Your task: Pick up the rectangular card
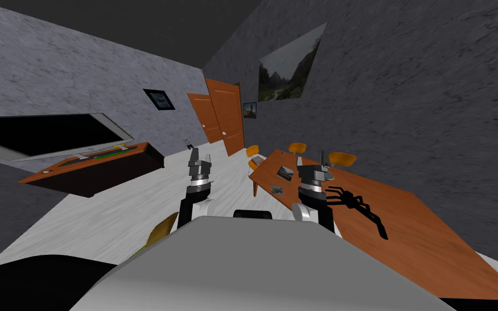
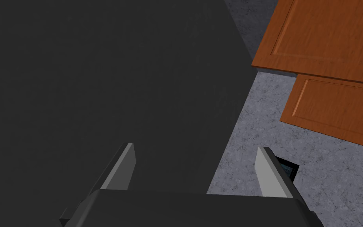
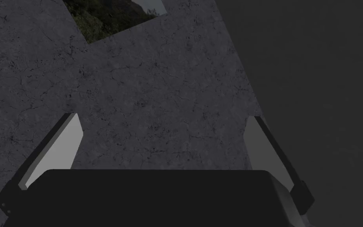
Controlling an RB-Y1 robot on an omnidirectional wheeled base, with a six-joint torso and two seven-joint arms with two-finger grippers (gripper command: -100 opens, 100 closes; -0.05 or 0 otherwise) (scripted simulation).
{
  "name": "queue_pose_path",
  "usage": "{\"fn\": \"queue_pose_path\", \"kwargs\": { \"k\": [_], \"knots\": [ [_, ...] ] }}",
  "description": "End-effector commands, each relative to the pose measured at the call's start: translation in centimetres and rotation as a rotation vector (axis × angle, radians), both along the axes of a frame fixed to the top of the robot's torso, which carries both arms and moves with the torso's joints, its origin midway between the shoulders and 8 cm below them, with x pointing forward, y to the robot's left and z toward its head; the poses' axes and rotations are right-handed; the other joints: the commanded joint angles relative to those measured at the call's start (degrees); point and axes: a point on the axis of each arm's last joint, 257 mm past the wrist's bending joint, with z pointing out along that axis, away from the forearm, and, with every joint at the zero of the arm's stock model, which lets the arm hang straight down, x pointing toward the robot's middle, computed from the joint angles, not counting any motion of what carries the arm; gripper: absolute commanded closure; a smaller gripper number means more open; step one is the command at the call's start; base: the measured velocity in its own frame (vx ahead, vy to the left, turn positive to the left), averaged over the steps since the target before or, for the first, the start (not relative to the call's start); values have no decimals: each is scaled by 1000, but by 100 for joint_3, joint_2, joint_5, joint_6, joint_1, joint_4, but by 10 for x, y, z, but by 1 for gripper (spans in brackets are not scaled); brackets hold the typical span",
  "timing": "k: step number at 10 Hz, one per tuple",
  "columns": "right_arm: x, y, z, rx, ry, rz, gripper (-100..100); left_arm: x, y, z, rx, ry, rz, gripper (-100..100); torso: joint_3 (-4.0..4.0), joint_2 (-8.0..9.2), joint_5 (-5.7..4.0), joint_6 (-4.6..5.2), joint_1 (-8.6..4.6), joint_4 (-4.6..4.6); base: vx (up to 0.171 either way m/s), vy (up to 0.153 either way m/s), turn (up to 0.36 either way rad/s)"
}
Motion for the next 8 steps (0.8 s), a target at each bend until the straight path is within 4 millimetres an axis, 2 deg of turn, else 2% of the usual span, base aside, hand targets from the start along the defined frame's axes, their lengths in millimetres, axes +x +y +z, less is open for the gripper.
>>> {"fn": "queue_pose_path", "kwargs": {
  "k": [1, 4, 8],
  "knots": [
    [5, 5, -7, -49, 28, 9, -100, 0, 0, 0, 0, 0, 0, 0, 0, 0, 0, 0, 0, 0, -6, 2, 43],
    [21, 16, -34, -192, 123, 9, -100, 0, 0, 0, 0, 0, 0, 0, 4, 7, 0, -1, 0, 1, -22, 5, 75],
    [48, 26, -95, -433, 300, -33, -100, 0, 0, 0, 0, 0, 0, 0, 9, 16, 1, -1, 5, 3, -43, 15, 123]
  ]
}}
